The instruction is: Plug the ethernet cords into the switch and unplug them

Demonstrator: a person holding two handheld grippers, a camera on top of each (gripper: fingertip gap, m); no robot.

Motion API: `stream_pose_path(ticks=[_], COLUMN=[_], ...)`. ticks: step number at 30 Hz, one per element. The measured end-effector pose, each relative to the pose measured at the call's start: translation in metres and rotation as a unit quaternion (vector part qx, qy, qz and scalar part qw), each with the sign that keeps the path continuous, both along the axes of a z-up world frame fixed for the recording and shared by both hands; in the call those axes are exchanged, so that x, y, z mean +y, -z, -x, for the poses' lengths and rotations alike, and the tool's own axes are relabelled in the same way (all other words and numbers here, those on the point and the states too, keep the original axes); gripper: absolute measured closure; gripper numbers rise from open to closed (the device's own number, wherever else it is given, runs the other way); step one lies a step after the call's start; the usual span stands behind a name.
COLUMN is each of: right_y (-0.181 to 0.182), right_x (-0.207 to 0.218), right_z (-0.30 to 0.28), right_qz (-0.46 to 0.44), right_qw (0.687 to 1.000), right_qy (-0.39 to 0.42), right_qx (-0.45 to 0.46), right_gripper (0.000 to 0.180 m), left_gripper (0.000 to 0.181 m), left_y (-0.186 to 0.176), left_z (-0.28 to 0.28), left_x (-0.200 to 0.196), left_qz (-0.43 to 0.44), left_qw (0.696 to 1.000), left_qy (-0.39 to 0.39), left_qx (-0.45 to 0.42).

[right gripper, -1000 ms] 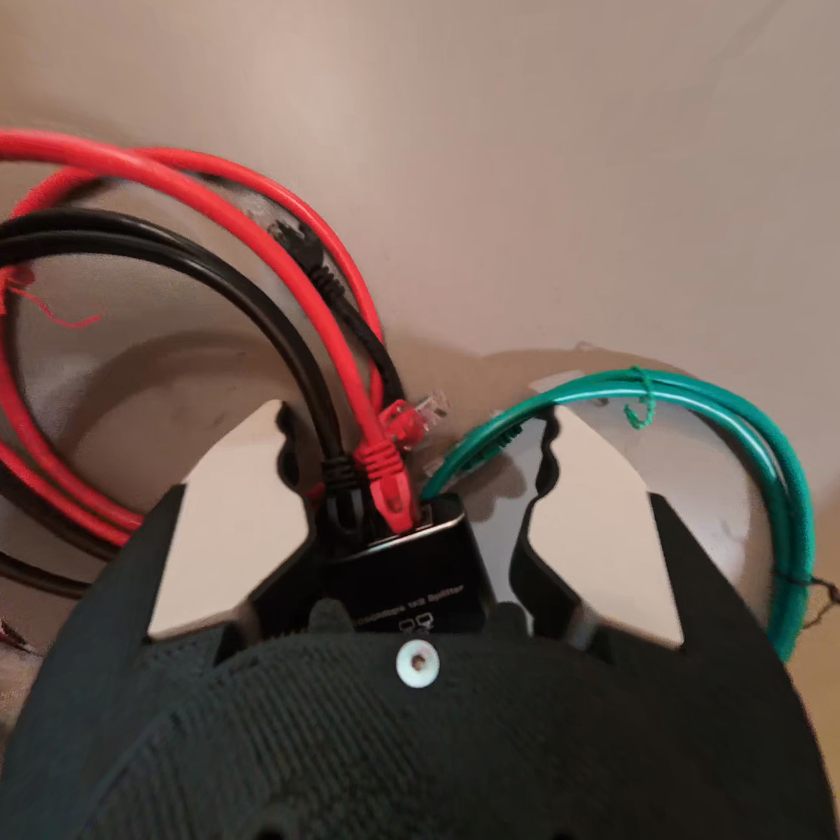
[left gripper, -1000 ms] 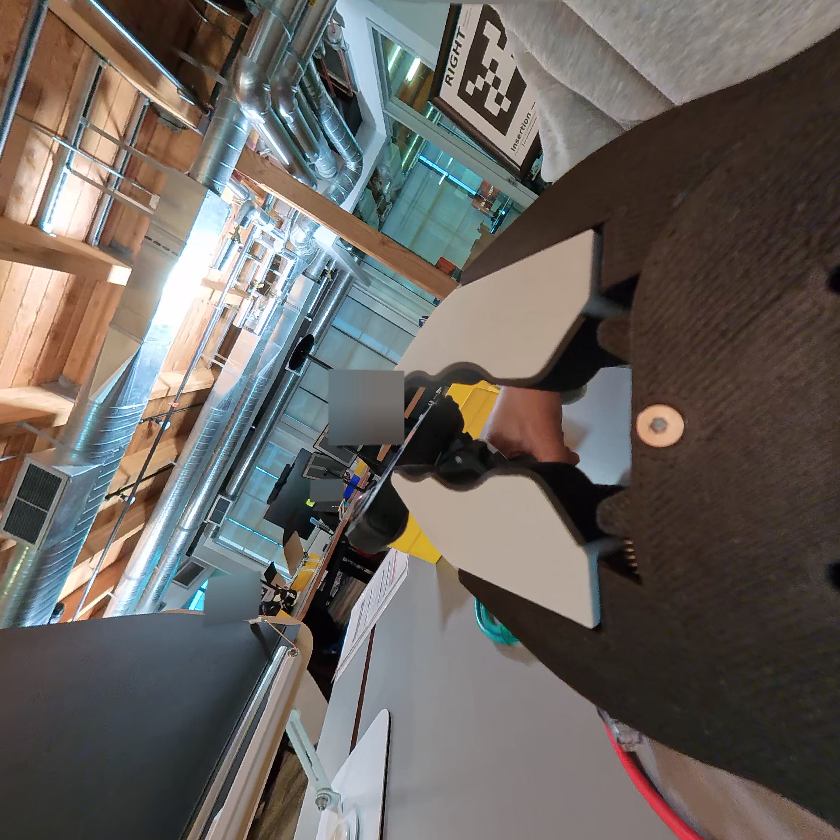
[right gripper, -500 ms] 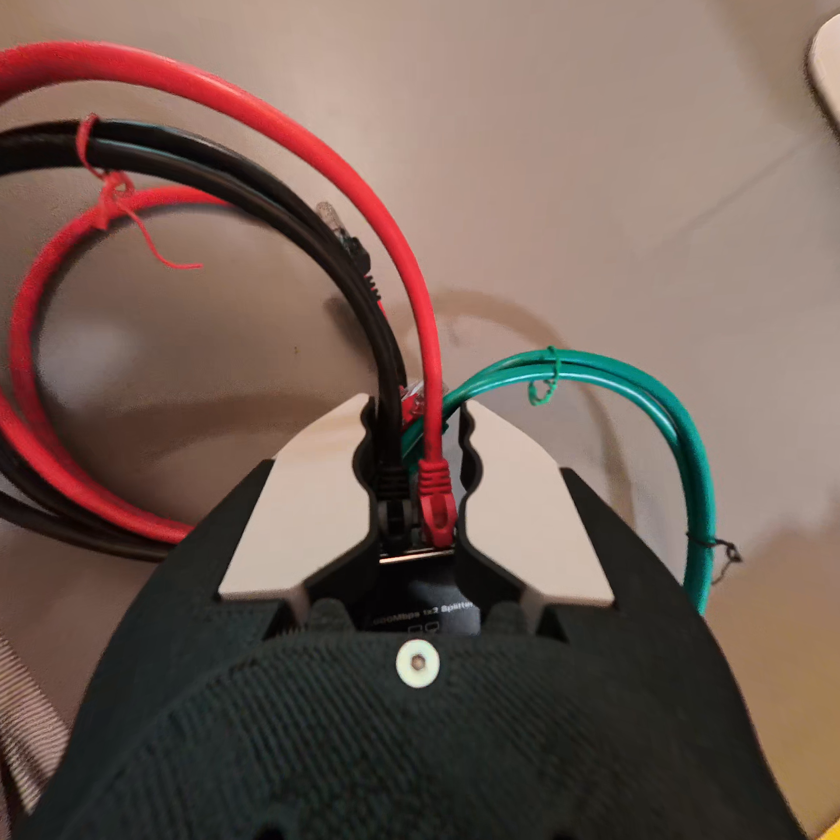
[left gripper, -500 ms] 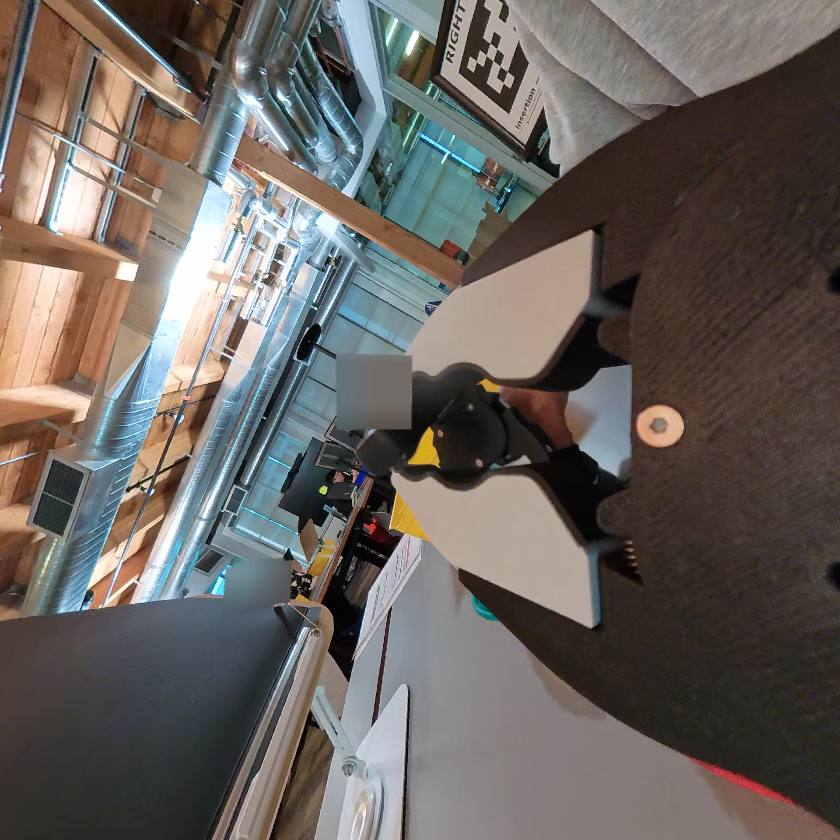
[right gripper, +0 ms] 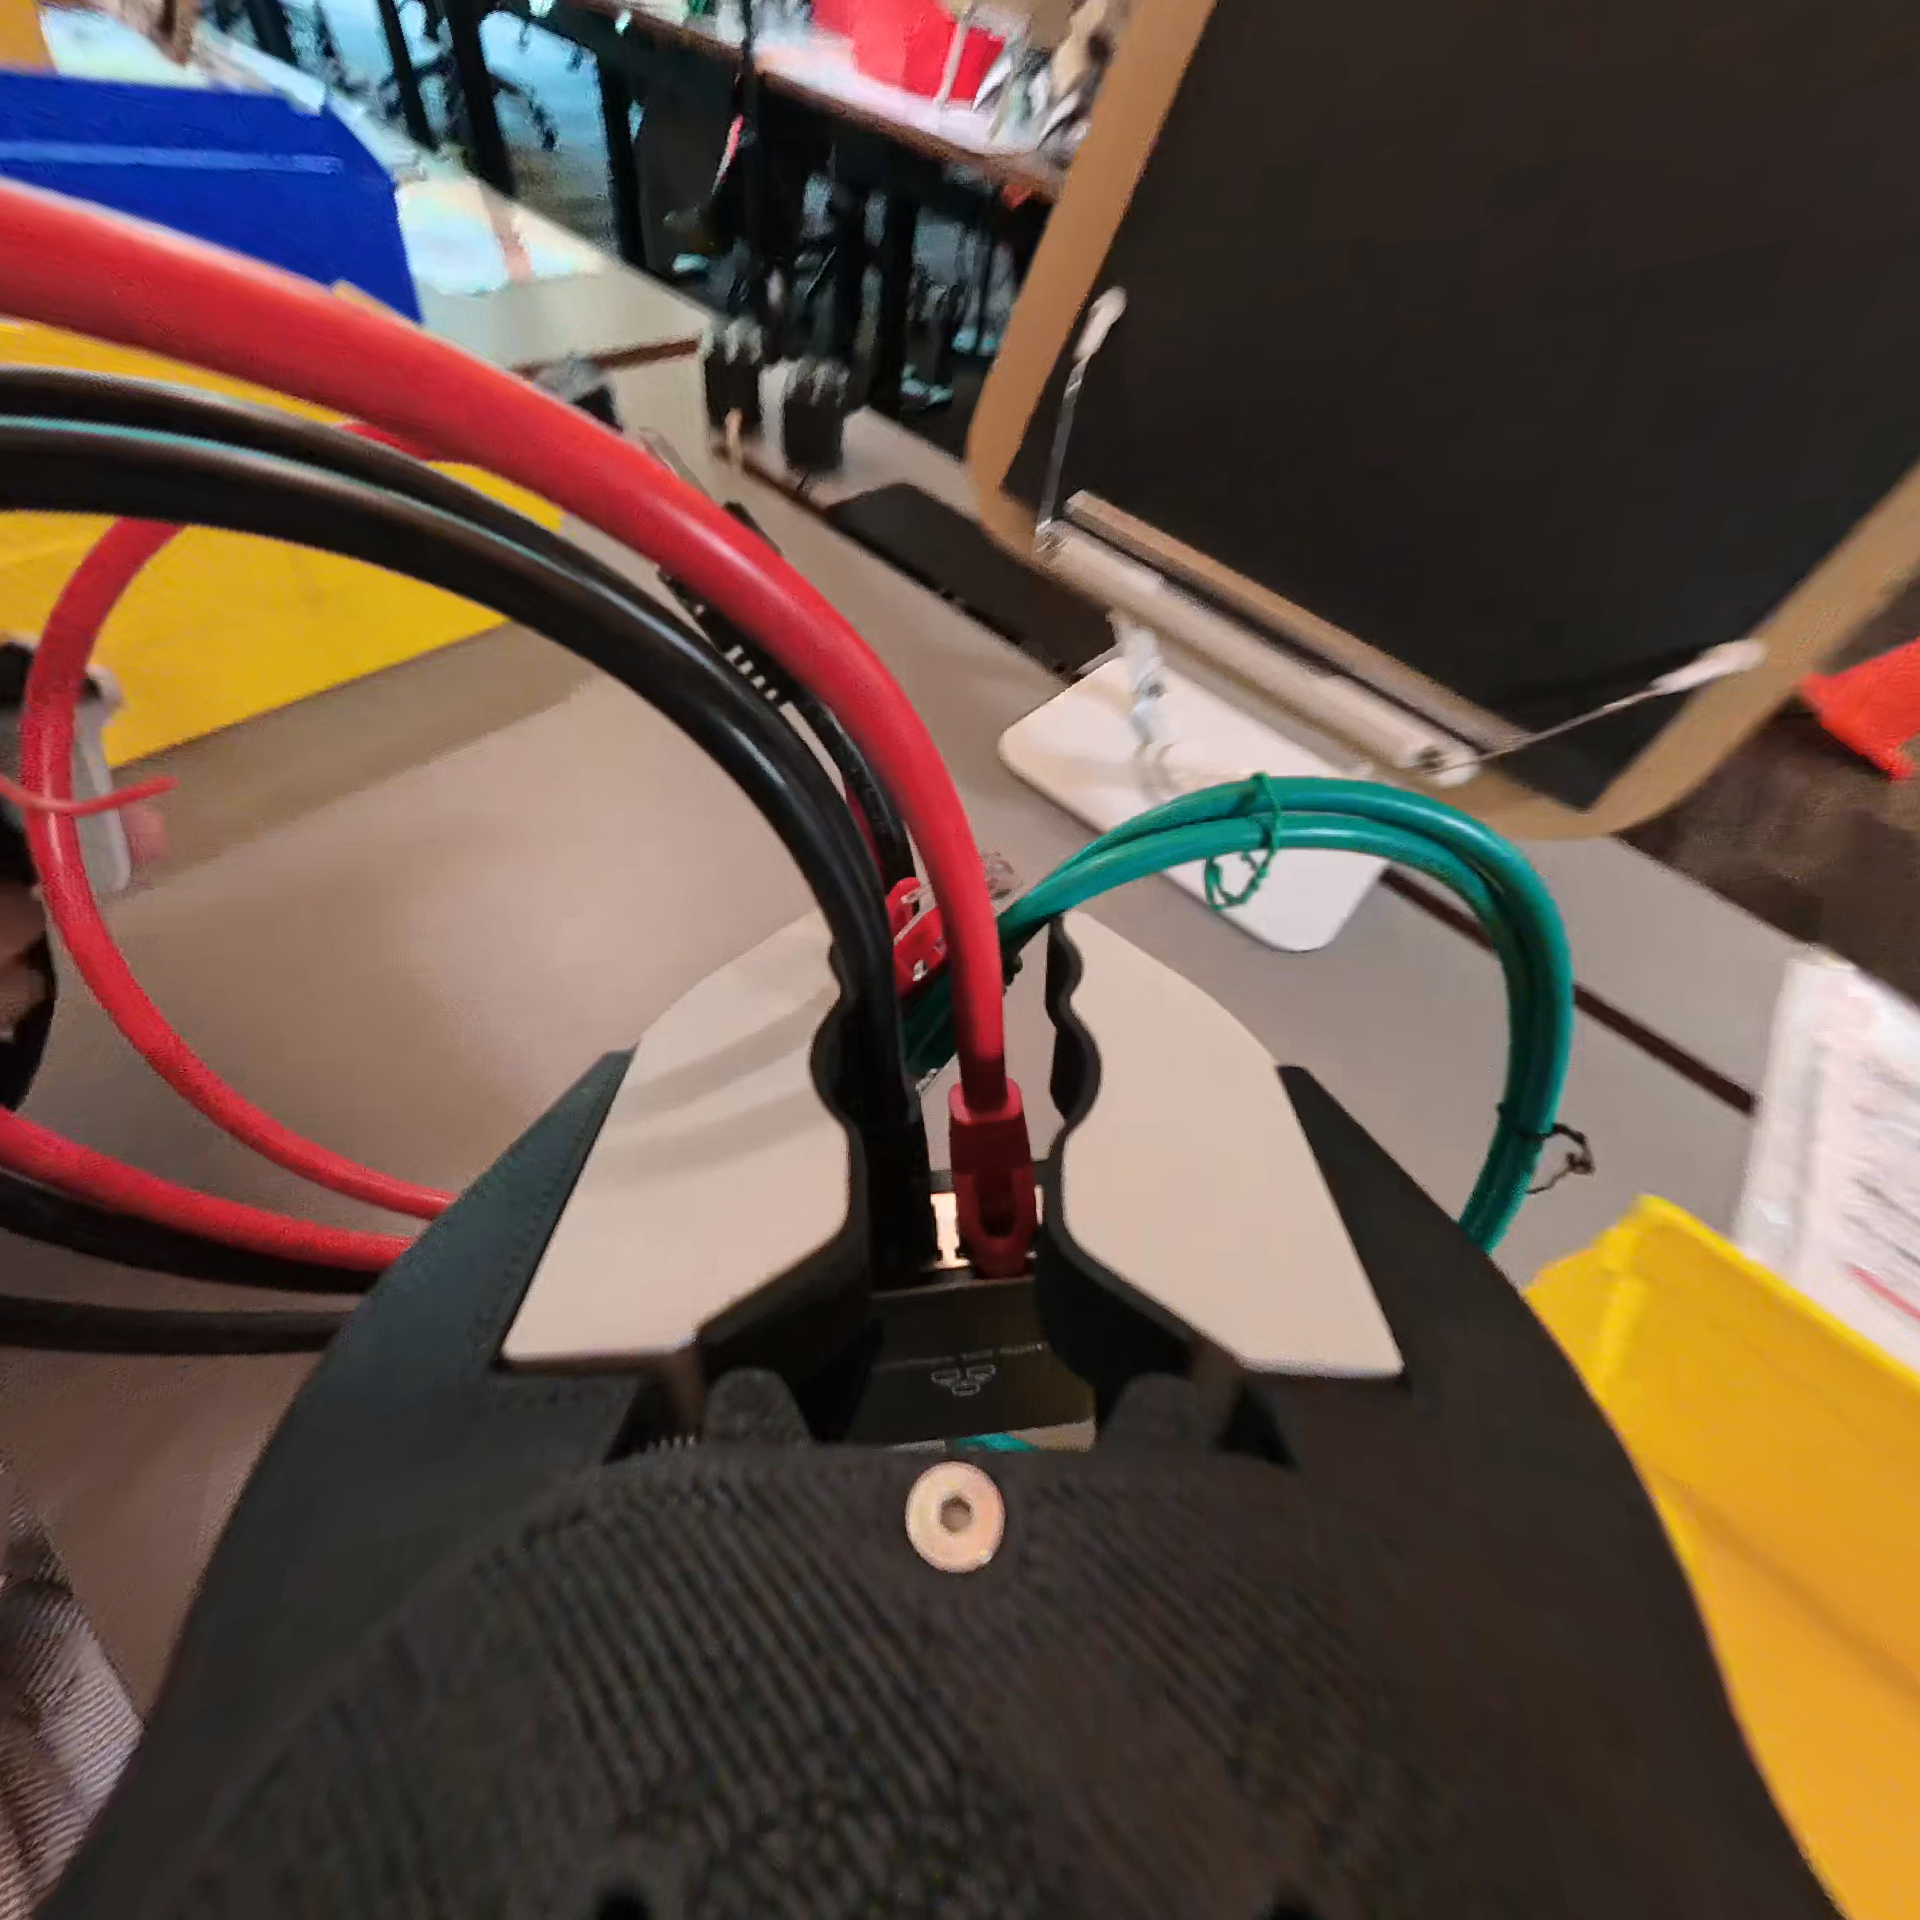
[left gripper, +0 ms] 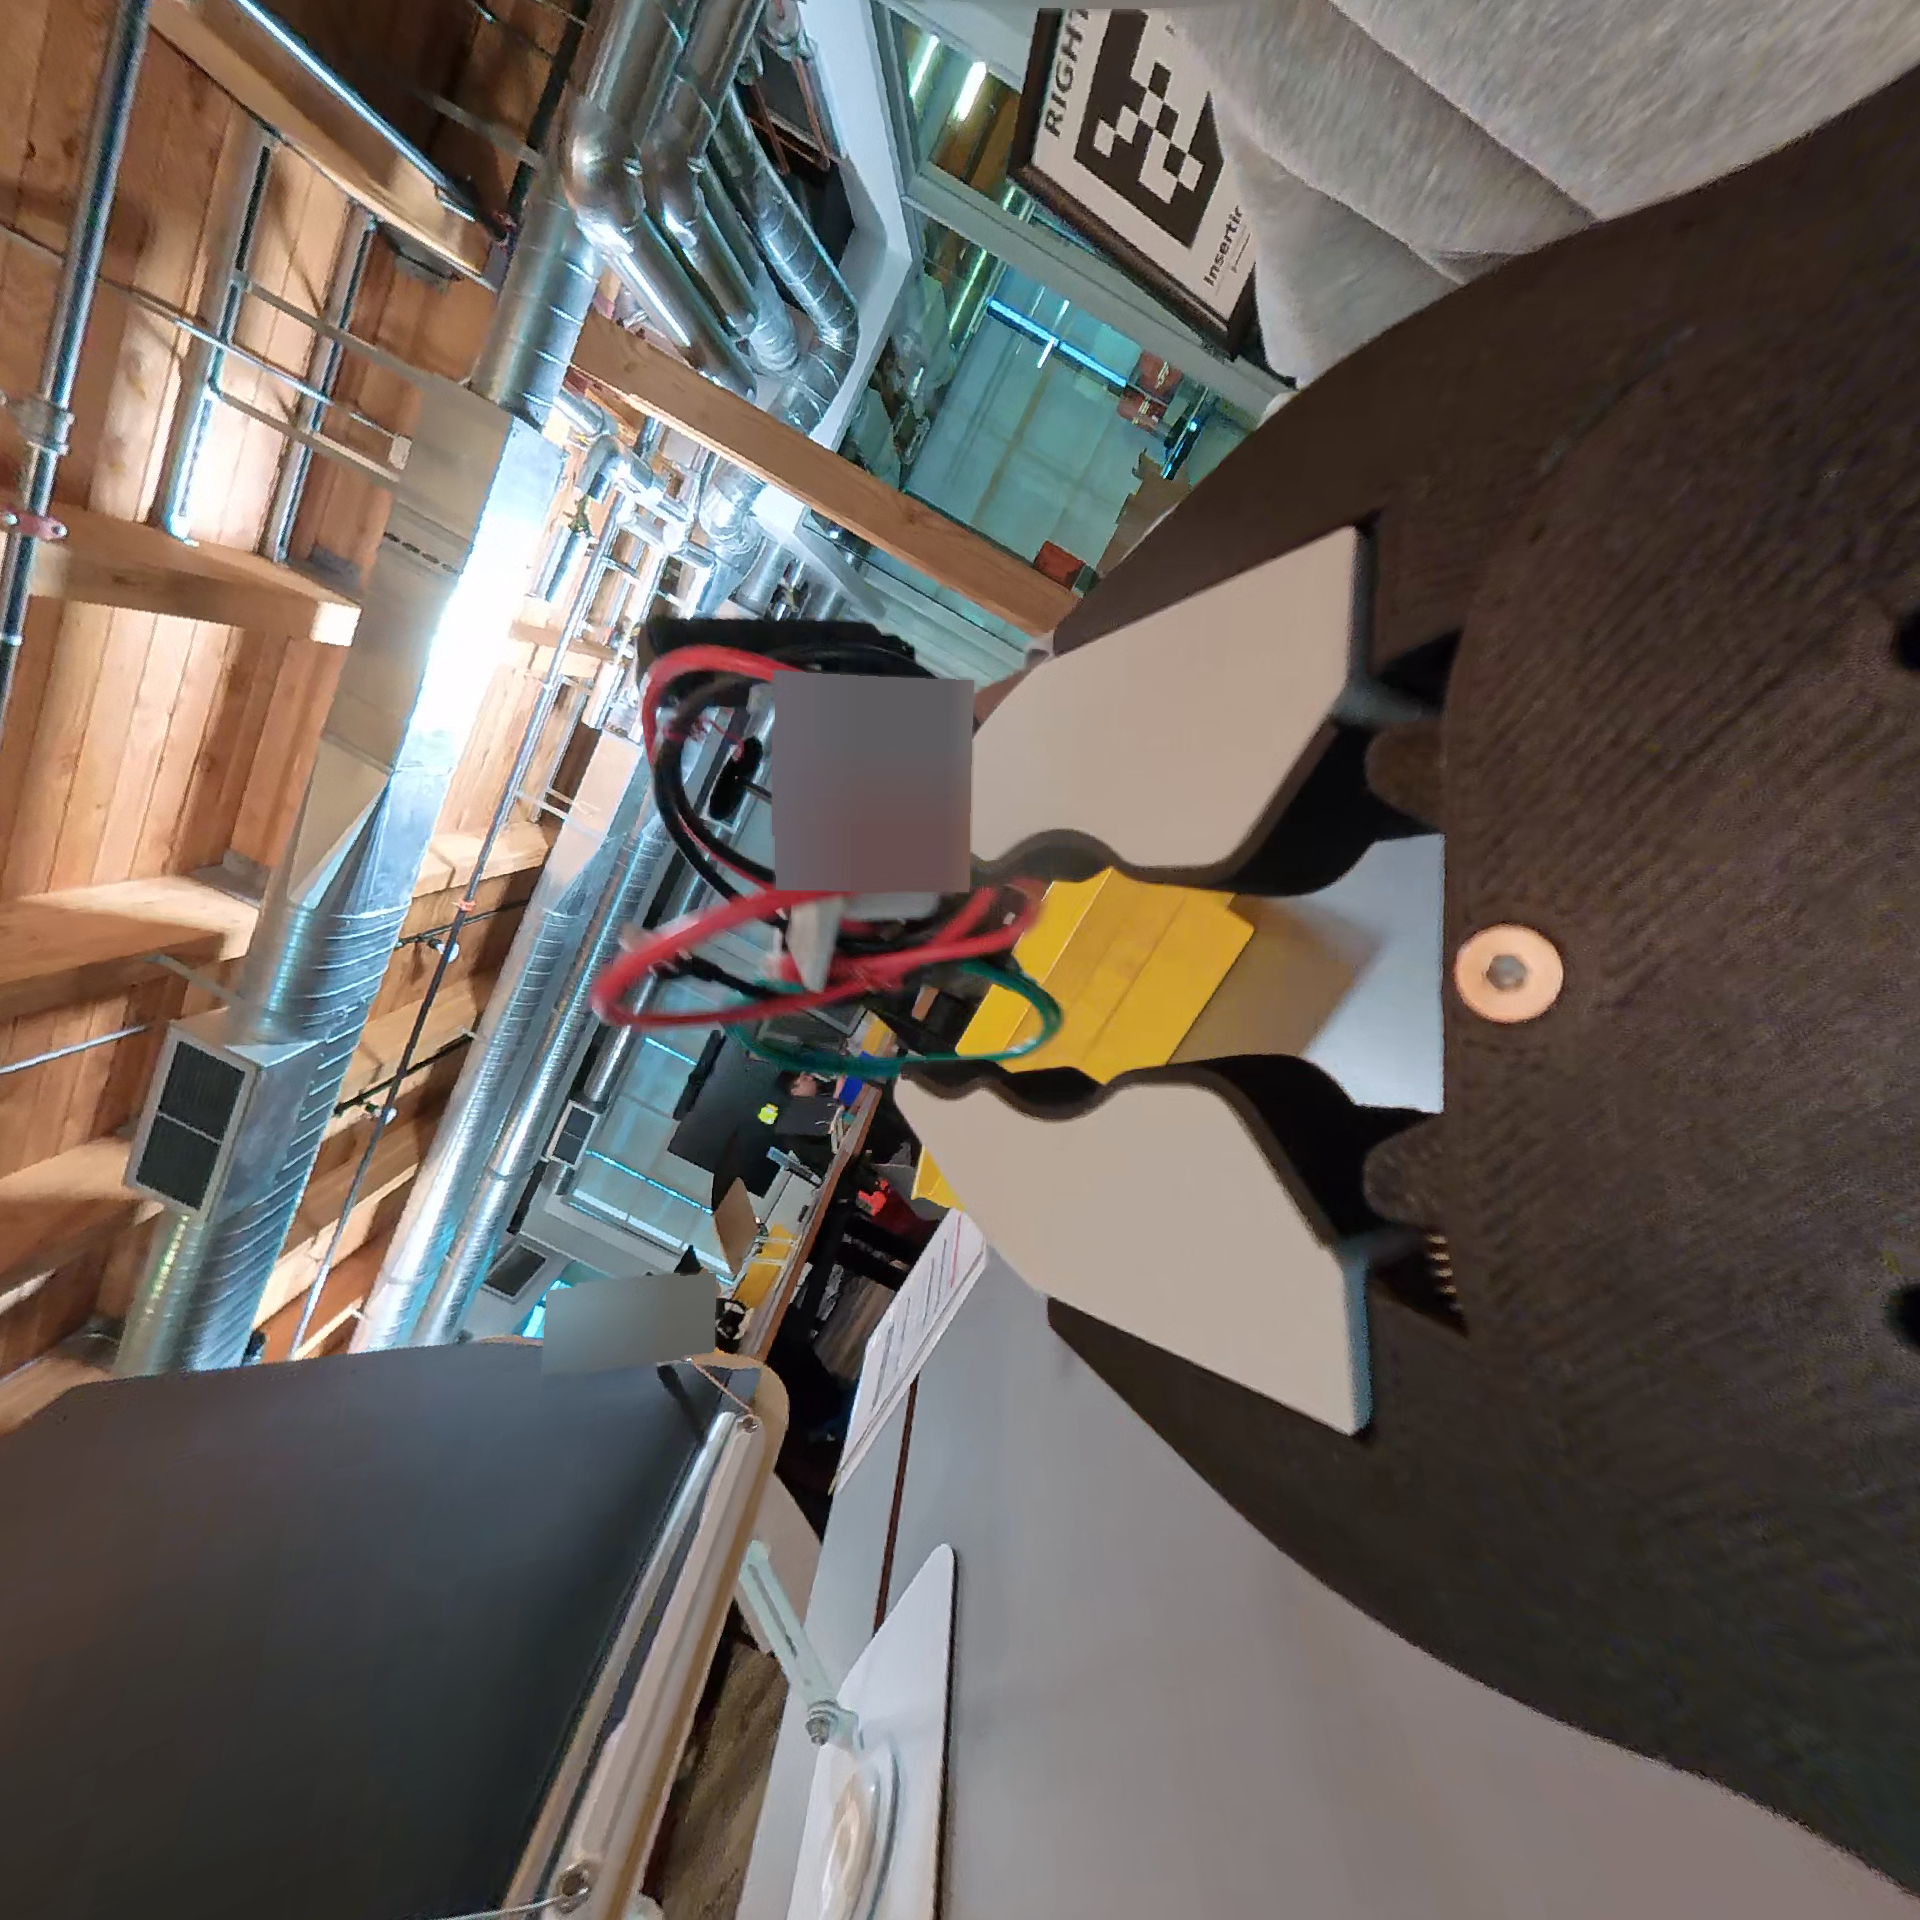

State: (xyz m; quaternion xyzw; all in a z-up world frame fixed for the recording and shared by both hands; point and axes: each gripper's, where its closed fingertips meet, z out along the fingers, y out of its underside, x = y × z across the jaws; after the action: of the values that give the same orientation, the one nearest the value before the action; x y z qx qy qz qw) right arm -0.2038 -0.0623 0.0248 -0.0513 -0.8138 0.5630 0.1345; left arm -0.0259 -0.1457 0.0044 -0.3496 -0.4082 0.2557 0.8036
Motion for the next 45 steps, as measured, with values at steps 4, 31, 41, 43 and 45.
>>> stream_pose_path(ticks=[4,31,41,43,45], right_y=[-0.046,-0.026,-0.008,0.012,0.035], right_x=[0.057,0.244,0.259,0.263,0.264], right_z=[0.035,0.157,0.150,0.154,0.163], right_qz=[0.037,0.314,0.378,0.344,0.307], right_qw=[0.996,0.870,0.801,0.802,0.800], right_qy=[0.076,0.296,0.357,0.385,0.410], right_qx=[0.026,-0.241,-0.298,-0.299,-0.312], right_gripper=[0.146,0.147,0.146,0.146,0.146], left_gripper=[0.149,0.148,0.148,0.148,0.148], left_y=[0.007,0.034,0.042,0.044,0.045], left_z=[0.004,0.018,0.022,0.023,0.024], left_x=[0.002,0.014,0.012,0.011,0.011], left_qz=[-0.013,-0.028,-0.050,-0.053,-0.058], left_qw=[1.000,0.996,0.994,0.993,0.993], left_qy=[0.012,0.050,0.056,0.057,0.059], left_qx=[-0.016,-0.069,-0.083,-0.085,-0.088])
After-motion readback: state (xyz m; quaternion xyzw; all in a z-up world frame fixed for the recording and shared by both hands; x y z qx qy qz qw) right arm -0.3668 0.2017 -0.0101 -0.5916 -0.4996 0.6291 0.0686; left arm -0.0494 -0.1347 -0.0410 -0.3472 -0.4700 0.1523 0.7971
